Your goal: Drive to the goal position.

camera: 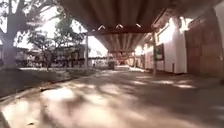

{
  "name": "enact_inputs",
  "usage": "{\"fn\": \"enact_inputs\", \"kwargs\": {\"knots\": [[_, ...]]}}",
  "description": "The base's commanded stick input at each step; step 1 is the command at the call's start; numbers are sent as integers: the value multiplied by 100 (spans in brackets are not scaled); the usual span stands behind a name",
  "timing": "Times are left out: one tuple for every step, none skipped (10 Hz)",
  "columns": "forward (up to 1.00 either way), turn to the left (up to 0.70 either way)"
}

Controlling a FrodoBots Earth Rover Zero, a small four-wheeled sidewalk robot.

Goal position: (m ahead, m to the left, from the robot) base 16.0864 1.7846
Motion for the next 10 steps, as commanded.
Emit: {"fn": "enact_inputs", "kwargs": {"knots": [[70, 0], [70, 0], [70, 0], [70, 0], [70, 0], [70, 0], [70, 0], [70, 0], [70, 0], [70, 0]]}}
